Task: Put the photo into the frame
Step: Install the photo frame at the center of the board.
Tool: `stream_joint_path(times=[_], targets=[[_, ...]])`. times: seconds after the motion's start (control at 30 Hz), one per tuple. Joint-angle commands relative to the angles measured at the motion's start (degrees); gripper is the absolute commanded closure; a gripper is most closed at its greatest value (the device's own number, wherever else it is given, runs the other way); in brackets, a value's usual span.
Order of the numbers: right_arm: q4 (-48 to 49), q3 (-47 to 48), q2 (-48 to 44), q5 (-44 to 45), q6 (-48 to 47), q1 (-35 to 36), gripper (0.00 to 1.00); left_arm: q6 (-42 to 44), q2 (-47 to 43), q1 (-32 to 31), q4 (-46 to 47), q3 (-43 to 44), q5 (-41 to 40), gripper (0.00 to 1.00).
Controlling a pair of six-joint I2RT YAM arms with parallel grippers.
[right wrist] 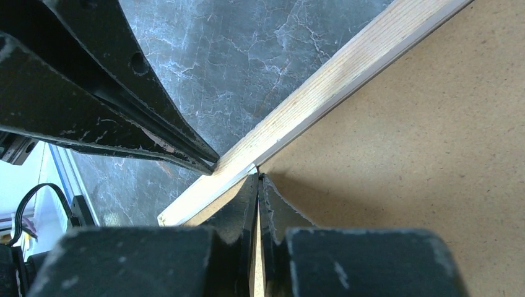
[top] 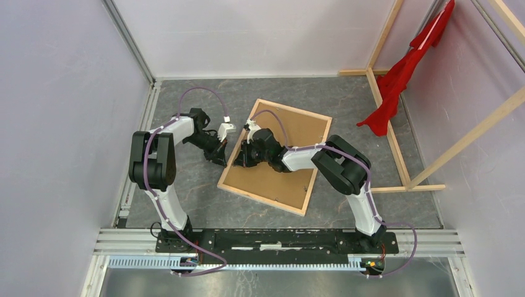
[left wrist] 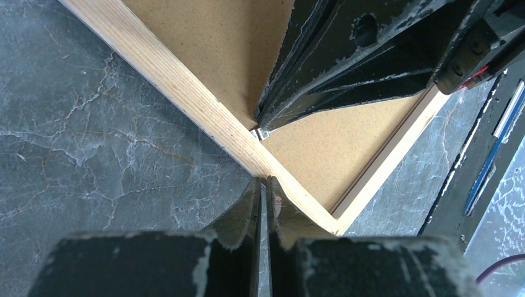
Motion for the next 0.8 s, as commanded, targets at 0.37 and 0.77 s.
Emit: stream_joint_path(times=[0.37, 0.77], targets=[[-0.53, 1.43, 2.07, -1.02, -0.63, -0.37, 0.92, -0.03, 2.05, -0.47, 0.4, -0.11, -0.66, 0.9], [-2.43, 0.1, -6.05, -0.33, -4.05, -8.94, 0.76, -3.6, 3.0, -0.06, 0.49, 6.01, 0.65, 0.8]])
